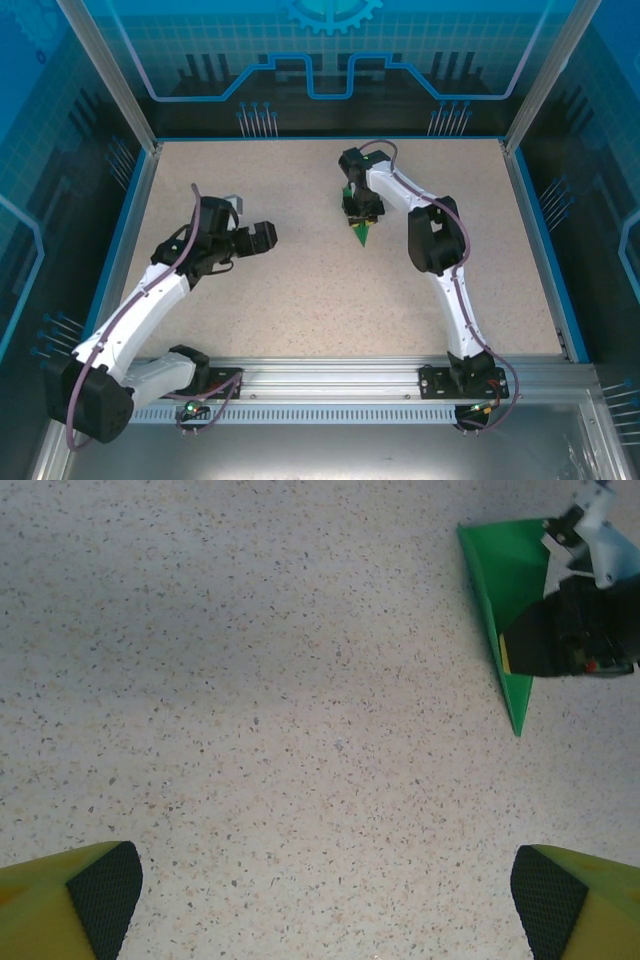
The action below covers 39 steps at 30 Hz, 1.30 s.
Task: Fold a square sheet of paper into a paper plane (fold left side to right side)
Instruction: Place the paper plane at the center of the table, then reset both arms
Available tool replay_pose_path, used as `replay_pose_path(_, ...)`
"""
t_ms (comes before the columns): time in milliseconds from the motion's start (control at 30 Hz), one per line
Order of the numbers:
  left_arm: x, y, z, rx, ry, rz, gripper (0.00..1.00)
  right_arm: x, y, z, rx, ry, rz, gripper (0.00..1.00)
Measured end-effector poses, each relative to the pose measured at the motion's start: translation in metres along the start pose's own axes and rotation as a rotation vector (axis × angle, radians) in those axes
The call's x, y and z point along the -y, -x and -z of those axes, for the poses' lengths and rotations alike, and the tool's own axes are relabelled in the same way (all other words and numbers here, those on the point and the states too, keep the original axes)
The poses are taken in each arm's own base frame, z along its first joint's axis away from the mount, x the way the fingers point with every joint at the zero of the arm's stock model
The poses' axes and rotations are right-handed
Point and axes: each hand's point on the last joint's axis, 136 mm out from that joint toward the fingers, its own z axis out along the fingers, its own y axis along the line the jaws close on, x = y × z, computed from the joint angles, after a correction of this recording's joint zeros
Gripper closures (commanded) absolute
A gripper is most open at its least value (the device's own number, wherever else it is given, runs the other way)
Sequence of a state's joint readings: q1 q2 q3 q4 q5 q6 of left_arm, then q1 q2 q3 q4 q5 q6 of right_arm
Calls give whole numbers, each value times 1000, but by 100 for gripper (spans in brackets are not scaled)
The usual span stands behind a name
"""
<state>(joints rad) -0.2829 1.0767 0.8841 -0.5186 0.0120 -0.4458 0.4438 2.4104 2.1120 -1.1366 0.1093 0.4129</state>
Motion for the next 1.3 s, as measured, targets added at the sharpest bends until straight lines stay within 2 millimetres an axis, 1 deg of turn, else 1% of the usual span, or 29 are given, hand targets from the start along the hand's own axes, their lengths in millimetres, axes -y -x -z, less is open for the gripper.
replay_pose_path(100,-10,7,1,4,-1,54,1,1,-8,21,26,-10,21,62)
replay_pose_path(200,-24,16,3,23,12,117,1,3,-21,55,80,-13,54,53)
replay_pose_path(300,-38,26,5,57,39,168,1,10,-44,93,154,-11,88,48)
replay_pose_path(333,-42,30,6,73,50,181,1,15,-53,107,186,-9,99,45)
replay_pose_path(433,-57,40,7,136,99,198,1,33,-80,136,274,-14,113,36)
replay_pose_path(500,-70,43,7,189,145,201,1,47,-97,147,328,-25,115,28)
replay_pose_path(567,-84,43,7,252,192,200,1,62,-110,151,379,-37,107,17)
replay_pose_path(667,-107,36,5,346,265,190,1,91,-127,150,458,-57,56,1)
replay_pose_path(767,-126,27,2,384,336,138,1,122,-137,143,544,-73,-35,1)
replay_pose_path(833,-131,27,1,393,368,94,1,142,-143,137,597,-86,-100,1)
replay_pose_path(900,-133,35,1,420,387,49,1,163,-148,126,641,-99,-168,1)
replay_pose_path(1000,-135,42,-4,455,403,-5,1,186,-151,107,689,-124,-240,1)
replay_pose_path(1167,-144,35,-26,427,431,-102,1,212,-158,67,718,-187,-267,1)
replay_pose_path(1300,-145,34,-43,422,419,-178,1,226,-150,49,731,-223,-269,1)
